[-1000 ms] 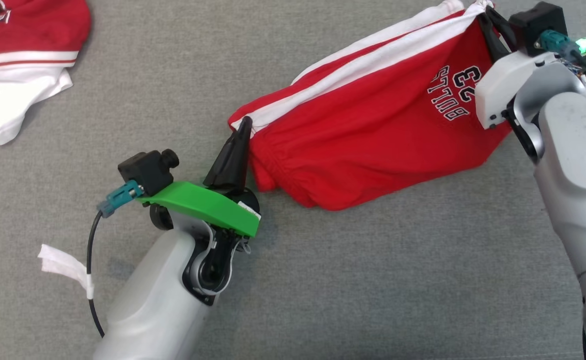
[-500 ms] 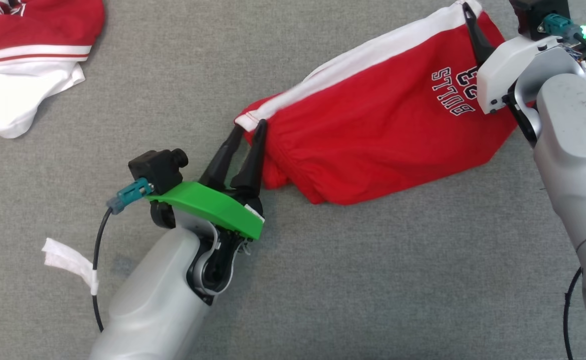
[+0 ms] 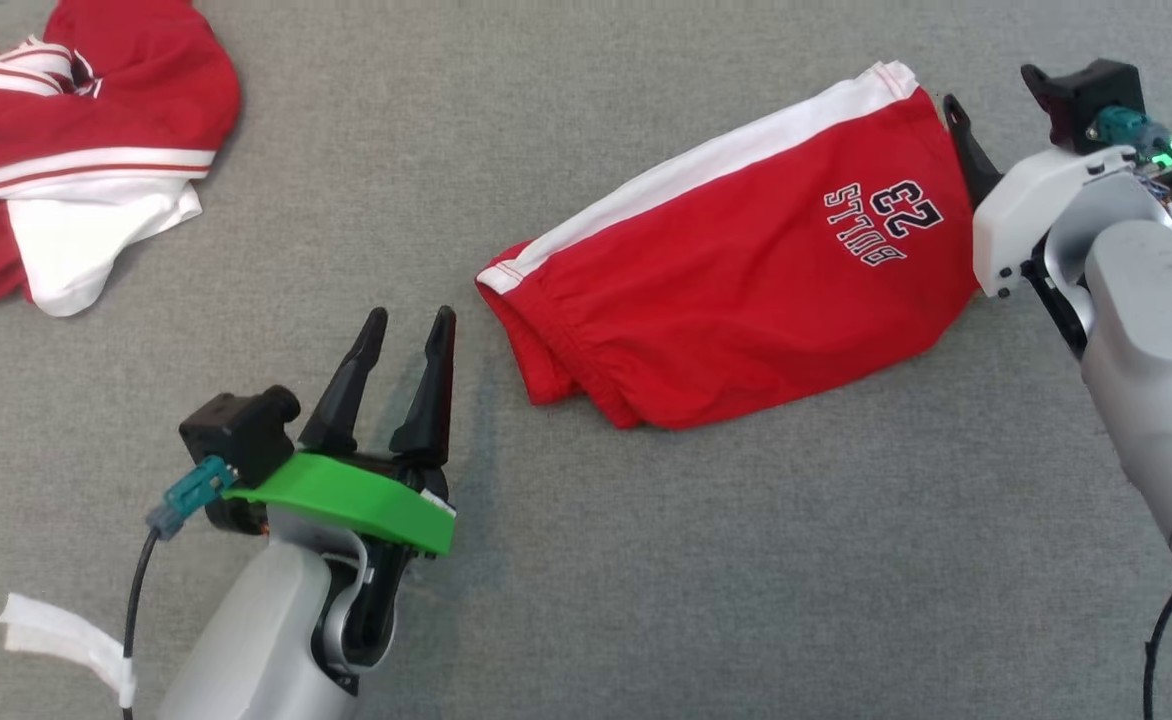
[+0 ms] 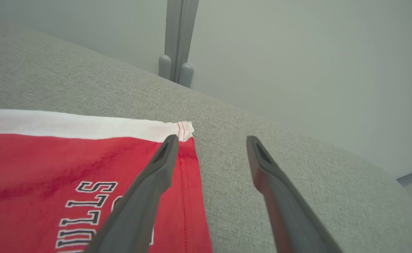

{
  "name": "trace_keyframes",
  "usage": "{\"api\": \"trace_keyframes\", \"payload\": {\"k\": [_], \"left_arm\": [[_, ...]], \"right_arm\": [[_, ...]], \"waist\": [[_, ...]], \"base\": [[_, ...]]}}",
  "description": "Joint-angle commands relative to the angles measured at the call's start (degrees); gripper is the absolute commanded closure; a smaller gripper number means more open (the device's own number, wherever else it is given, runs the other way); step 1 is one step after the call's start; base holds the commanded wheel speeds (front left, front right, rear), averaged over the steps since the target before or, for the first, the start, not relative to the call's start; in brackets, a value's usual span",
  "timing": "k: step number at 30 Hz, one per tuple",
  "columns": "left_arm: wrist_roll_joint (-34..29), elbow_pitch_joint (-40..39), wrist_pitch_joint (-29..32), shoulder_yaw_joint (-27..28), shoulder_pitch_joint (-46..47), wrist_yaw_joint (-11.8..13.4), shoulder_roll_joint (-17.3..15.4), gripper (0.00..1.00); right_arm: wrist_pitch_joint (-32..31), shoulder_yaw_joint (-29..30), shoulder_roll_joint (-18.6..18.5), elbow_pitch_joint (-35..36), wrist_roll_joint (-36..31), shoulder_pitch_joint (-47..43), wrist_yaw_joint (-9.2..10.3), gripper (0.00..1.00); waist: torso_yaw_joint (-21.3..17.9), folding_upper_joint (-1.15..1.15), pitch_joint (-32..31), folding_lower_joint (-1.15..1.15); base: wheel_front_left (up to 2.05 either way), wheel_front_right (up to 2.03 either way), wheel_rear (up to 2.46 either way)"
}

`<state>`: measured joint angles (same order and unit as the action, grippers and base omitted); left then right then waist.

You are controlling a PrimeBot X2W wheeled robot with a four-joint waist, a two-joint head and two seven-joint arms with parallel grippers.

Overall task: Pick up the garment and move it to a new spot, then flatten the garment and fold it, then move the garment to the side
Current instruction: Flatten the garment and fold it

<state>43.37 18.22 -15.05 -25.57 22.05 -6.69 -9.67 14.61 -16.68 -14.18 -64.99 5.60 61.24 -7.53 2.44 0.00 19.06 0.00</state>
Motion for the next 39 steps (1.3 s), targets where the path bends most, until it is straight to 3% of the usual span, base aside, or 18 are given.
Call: {"api": "trace_keyframes", "payload": {"k": [1, 11, 22, 23, 24, 29, 39], "left_arm": [[-1.07, -0.67, -0.16, 1.03, -1.74, 0.4, -0.24, 0.0], [-7.29, -2.71, -0.11, 6.62, -7.05, 1.72, 0.08, 0.0], [-9.51, -3.56, -0.12, 12.21, -9.61, 0.78, 2.19, 0.0], [-9.68, -3.63, -0.12, 12.48, -9.79, 0.71, 2.37, 0.0], [-9.9, -3.69, -0.12, 12.82, -9.97, 0.63, 2.59, 0.0], [-11.17, -3.98, -0.12, 14.05, -10.08, 0.25, 3.01, 0.0], [-14.42, -2.83, -0.12, 15.95, -10.28, -0.22, 3.23, 0.0]], "right_arm": [[0.23, -0.32, -0.92, -0.7, 1.03, -1.49, 0.08, 0.0], [-0.31, -1.23, -3.3, -4.18, 6.85, -6.12, 0.08, 0.0], [-4.07, -1.69, -1.14, -6.13, 13.5, -9.36, 0.08, 0.0], [-4.44, -1.65, -0.72, -5.91, 14.45, -9.49, 0.07, 0.05], [-4.82, -1.59, -0.24, -5.56, 15.62, -9.59, 0.06, 0.55], [-4.79, -2.44, 0.12, -3.65, 18.91, -9.21, 0.05, 1.0], [-0.61, -3.05, -0.67, -1.77, 21.92, -10.17, 0.07, 1.0]], "waist": [[0.1, 0.0, -2.15, 0.0], [2.09, 0.0, -2.29, 0.0], [4.12, 0.0, -1.18, 0.0], [4.16, 0.0, -1.23, 0.0], [4.17, 0.0, -1.32, 0.0], [3.75, 0.0, -1.67, 0.0], [-0.27, 0.0, -4.98, 0.0]], "base": [[0.0, 0.0, 0.0], [0.0, 0.0, 0.0], [0.0, 0.0, 0.0], [0.0, 0.0, 0.0], [0.0, 0.0, 0.0], [0.0, 0.0, 0.0], [0.0, 0.0, 0.0]]}}
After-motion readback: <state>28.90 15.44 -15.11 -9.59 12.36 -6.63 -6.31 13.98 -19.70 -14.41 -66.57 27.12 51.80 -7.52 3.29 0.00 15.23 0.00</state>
